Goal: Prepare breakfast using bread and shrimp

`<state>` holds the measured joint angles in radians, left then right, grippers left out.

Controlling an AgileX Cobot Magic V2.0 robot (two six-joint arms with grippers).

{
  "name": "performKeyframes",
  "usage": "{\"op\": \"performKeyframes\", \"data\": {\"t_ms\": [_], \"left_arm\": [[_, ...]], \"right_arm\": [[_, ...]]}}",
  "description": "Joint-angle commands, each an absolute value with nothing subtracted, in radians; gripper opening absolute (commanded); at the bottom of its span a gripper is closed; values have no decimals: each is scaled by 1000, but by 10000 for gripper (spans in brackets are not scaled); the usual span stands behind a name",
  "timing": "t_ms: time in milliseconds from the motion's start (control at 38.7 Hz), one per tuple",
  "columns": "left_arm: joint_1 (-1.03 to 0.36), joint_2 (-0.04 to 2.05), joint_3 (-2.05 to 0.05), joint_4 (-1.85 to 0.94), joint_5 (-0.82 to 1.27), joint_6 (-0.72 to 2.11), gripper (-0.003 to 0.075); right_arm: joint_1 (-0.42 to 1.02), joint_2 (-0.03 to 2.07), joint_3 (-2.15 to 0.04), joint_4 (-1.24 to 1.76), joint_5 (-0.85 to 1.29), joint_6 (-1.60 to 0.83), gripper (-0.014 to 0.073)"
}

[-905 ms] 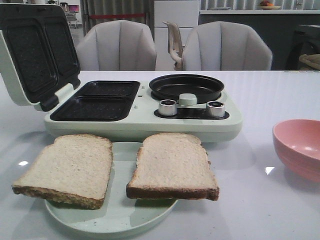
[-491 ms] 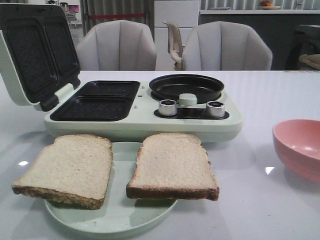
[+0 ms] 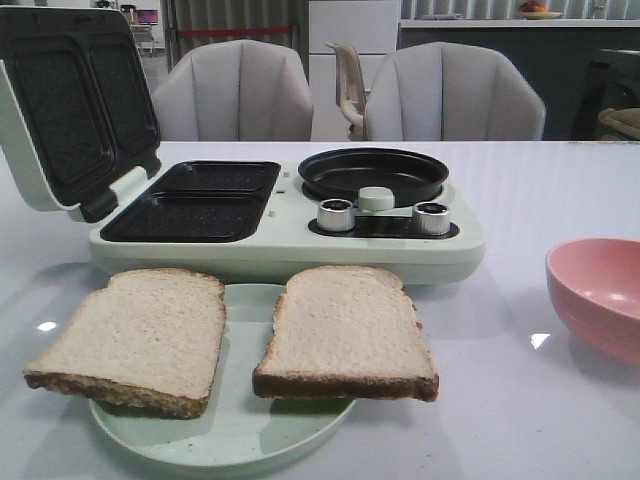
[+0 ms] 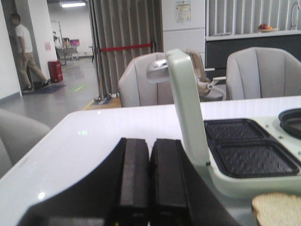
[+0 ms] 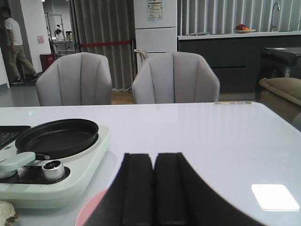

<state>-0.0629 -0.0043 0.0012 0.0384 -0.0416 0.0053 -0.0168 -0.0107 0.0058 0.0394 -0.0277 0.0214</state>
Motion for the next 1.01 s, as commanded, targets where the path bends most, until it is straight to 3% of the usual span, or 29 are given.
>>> {"op": "performKeyframes", "data": {"t_ms": [0,155,569,982], "left_arm": [[-63,-23,-5,38,-243,0,99],[-63,-14,-143,34,-215,0,99],[-63,302,-689,32,385,0,100],[-63,542,-707,-28,544,0,100]], "right_arm": [[-20,-32,-104,36,-45,17,34],[-20,-6,-279,36,130,17,34],[-20,354,-636,36,419,17,34],[-20,681,-634,36,506,17,34]]}}
